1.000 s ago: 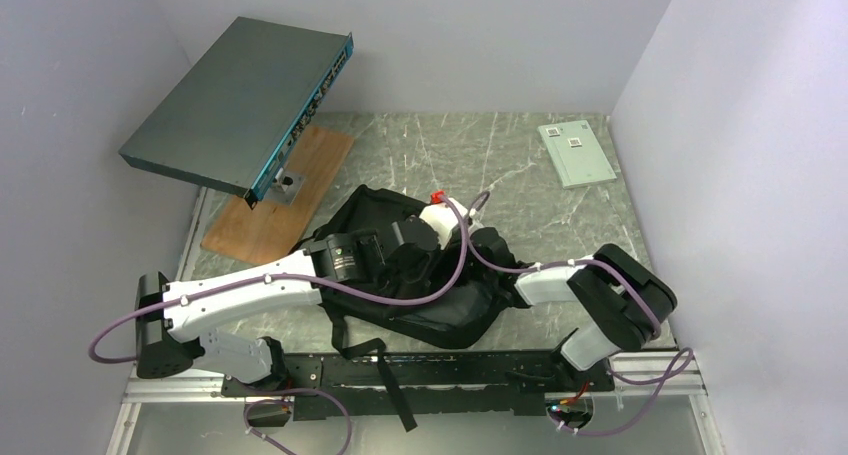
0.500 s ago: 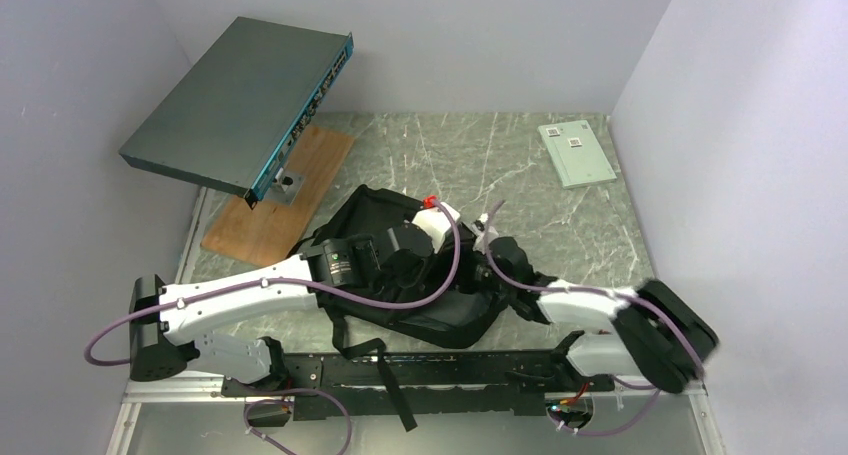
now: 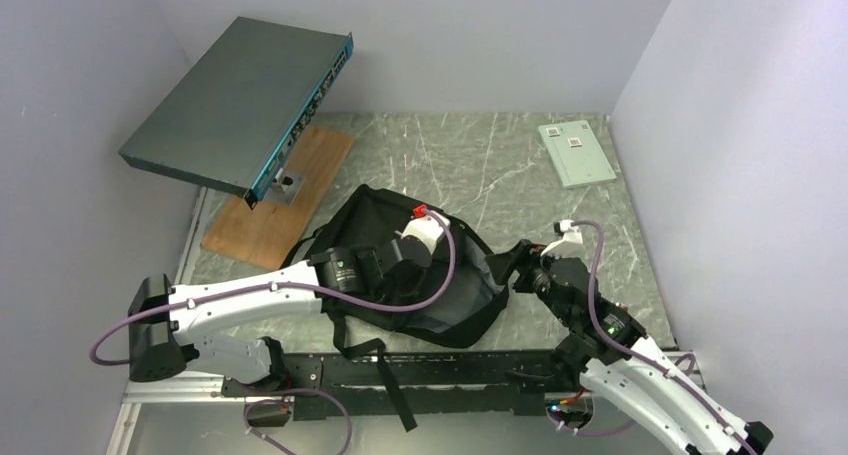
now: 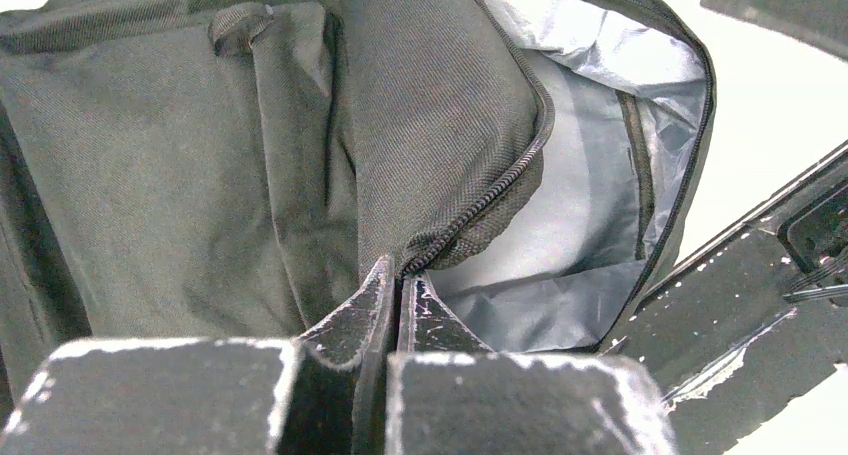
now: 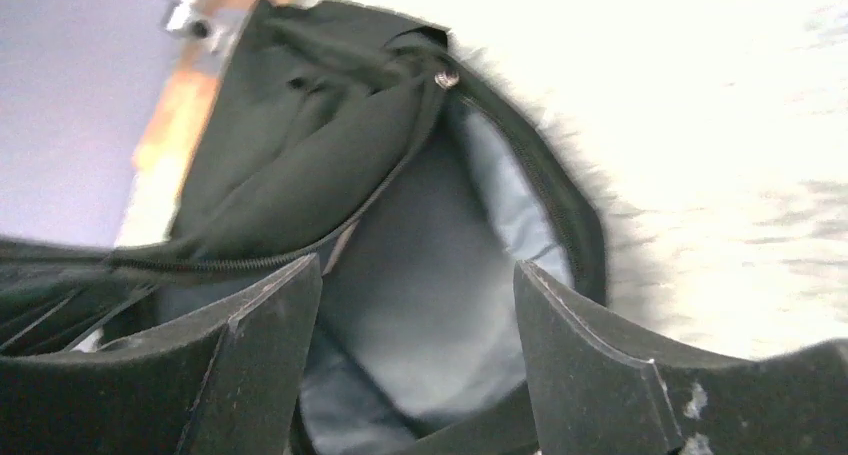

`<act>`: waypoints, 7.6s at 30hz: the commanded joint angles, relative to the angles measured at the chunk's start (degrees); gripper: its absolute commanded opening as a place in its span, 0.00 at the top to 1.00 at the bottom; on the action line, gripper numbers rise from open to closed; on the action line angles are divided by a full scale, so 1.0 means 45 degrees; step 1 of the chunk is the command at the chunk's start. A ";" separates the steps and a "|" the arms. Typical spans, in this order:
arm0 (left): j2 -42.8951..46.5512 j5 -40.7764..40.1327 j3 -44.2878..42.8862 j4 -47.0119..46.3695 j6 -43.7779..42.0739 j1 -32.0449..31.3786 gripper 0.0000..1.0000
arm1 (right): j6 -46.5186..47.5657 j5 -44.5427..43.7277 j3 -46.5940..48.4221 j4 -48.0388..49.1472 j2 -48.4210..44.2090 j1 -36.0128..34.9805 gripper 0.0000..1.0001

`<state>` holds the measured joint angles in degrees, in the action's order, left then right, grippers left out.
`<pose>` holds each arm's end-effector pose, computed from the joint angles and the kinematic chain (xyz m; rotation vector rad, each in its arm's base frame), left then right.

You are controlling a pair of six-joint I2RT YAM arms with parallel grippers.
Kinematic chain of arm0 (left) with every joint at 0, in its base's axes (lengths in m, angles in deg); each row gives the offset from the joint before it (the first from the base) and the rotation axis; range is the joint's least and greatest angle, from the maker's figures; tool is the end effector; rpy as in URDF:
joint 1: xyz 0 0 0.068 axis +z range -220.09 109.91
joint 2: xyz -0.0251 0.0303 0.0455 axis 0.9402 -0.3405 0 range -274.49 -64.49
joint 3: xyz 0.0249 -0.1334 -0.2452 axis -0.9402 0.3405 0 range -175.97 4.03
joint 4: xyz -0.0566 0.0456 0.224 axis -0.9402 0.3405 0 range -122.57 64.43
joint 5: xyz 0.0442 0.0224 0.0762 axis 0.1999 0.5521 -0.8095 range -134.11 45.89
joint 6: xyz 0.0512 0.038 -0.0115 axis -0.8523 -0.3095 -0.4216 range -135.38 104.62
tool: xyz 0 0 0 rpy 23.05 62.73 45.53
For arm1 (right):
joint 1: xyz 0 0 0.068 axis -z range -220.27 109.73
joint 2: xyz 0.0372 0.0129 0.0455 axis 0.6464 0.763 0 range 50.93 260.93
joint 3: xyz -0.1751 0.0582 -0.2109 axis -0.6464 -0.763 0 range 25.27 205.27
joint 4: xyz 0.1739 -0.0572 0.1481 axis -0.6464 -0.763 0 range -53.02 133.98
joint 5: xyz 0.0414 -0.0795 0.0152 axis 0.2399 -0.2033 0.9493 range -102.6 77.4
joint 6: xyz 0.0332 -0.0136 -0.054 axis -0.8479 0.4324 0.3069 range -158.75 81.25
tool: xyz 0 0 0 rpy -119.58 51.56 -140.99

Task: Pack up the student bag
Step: Place the book in the student bag, then move the book to the center of the board, then pick up the book from the center of the board.

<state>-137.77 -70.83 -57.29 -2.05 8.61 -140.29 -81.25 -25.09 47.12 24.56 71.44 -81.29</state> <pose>0.1075 -0.2317 0.3070 0.6606 2.1426 -0.3587 0.0815 0.0564 0.2355 0.1801 1.9489 0.7833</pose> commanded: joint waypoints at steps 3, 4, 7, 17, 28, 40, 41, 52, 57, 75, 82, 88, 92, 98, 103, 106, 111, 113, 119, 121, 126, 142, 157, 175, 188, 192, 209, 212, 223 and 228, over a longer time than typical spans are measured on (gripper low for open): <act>0.0009 0.0523 0.0178 0.0197 0.0924 0.0071 1.00 | 0.2586 -0.4172 0.2701 -0.1090 0.2222 0.0074 0.23; -0.0031 0.0844 0.0215 0.0139 0.0986 0.0071 1.00 | 0.2901 -0.4560 0.3004 -0.0860 0.2989 0.0155 0.21; -0.0165 0.2124 0.0484 -0.0395 0.1142 0.0071 1.00 | 0.3773 -0.4189 0.4023 0.0134 0.4889 0.1248 0.18; -0.0100 0.4369 0.0888 -0.1335 0.1523 0.0059 0.72 | 0.3575 0.0314 0.7012 0.3427 1.2051 0.7518 0.07; 0.3138 0.5818 0.2631 -0.2783 0.0654 0.0052 0.00 | 0.3618 0.1724 1.2378 0.4257 1.9221 1.0756 0.00; 0.6062 0.5589 0.3461 -0.1892 0.0953 0.0052 0.00 | 0.3949 0.0769 1.9822 0.1462 2.4890 1.2302 0.00; 0.6099 0.5550 0.3428 -0.1794 0.0965 0.0052 0.00 | 0.3938 0.0872 2.0510 0.1017 2.5331 1.2423 0.00; 0.5304 0.5736 0.2955 -0.1686 0.0939 0.0052 0.01 | 0.4466 0.2705 2.2435 -0.0220 2.7301 1.2996 0.05; 0.4550 0.5820 0.2302 -0.1498 0.0726 0.0052 0.01 | 0.4609 0.2866 1.9807 0.0477 2.5798 1.2665 0.31; 0.2746 0.6995 0.0670 -0.1276 0.0841 0.0052 0.01 | 0.3394 0.4589 0.9295 0.3593 1.7907 1.0187 0.27; 0.3335 0.6847 0.1307 -0.1620 0.1295 0.0052 0.01 | 0.5105 0.2959 1.3008 0.2321 1.9213 1.1467 0.08; 0.3306 0.6745 0.1186 -0.1384 0.1267 0.0052 0.01 | 0.6263 0.1531 1.8149 0.0639 2.2841 1.1988 0.02; 0.3156 0.6486 0.0870 -0.0810 0.1105 0.0052 0.01 | 0.6030 0.1881 2.1367 -0.0240 2.5442 1.2394 0.00; 0.2870 0.6587 0.0623 -0.0393 0.0978 0.0052 0.01 | 0.6637 0.1707 2.2960 0.0865 2.6812 1.2415 0.00; 0.2577 0.6535 0.0449 -0.0247 0.0865 0.0054 0.01 | 0.6741 0.1932 2.4986 0.0038 2.8132 1.2442 0.00; 0.2355 0.6504 0.0255 -0.0238 0.0753 0.0060 0.01 | 0.6066 0.3045 2.4946 0.0198 2.8445 1.2606 0.00; 0.2079 0.6574 -0.0055 -0.0130 0.0662 0.0056 0.01 | 0.5344 0.4115 2.4917 0.0105 2.9010 1.2701 0.00; 0.2056 0.6662 -0.0100 -0.0042 0.0711 0.0060 0.01 | 0.5182 0.4259 2.5179 -0.0047 2.9313 1.2744 0.00; 0.2345 0.6647 0.0143 -0.0014 0.0989 0.0059 0.01 | 0.4446 0.4455 2.5466 -0.0349 3.0027 1.2828 0.01; 0.2413 0.6607 0.0192 -0.0075 0.1033 0.0062 0.01 | 0.4119 0.4892 2.5250 -0.0398 3.0080 1.2828 0.01; 0.2111 0.6719 -0.0121 -0.0028 0.0999 0.0070 0.01 | 0.3569 0.6769 2.3326 0.0011 2.9128 1.2742 0.07; 0.1295 0.6086 -0.1128 -0.0078 0.0665 0.0090 0.01 | 0.3536 0.9290 1.3098 0.2216 2.3569 1.0855 0.29; -0.2644 0.6066 -0.5079 0.0405 -0.0570 0.3962 0.01 | 0.2570 0.9738 0.7614 0.4703 1.9392 1.0162 0.27; -1.0111 0.5797 -1.0141 0.0354 -0.0988 0.6213 0.04 | 0.0498 1.1894 0.4565 0.8675 1.8125 1.0189 0.52; -1.0070 0.1893 -0.9192 -0.1295 -0.5997 0.3242 0.00 | -0.1921 1.3840 0.4237 1.0767 1.7402 1.0037 0.64; -1.0946 0.1527 -1.0336 -0.0537 -0.5965 0.3081 0.00 | -0.2663 1.4211 0.4141 1.1471 1.7453 0.9993 0.65; -1.1303 0.3717 -1.0954 0.0073 -0.3354 0.5767 0.00 | 0.0354 1.1691 0.5404 0.7942 1.7271 0.9921 0.32; -1.2179 0.2918 -1.1744 0.0419 -0.3089 0.6287 0.00 | 0.1043 1.1179 0.5174 0.7455 1.6728 0.9886 0.23; -1.3992 0.7017 -1.2947 0.0136 0.0129 0.8597 0.03 | 0.1920 1.0622 0.5122 0.6818 1.6919 0.9604 0.10; -1.4186 0.8142 -1.2523 -0.0184 0.0623 0.8682 0.05 | 0.2270 1.0256 0.5561 0.6193 1.7347 0.9239 0.11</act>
<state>-202.12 -41.71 -113.61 -0.26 6.99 -100.55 -74.02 23.39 69.67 54.81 148.09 -38.45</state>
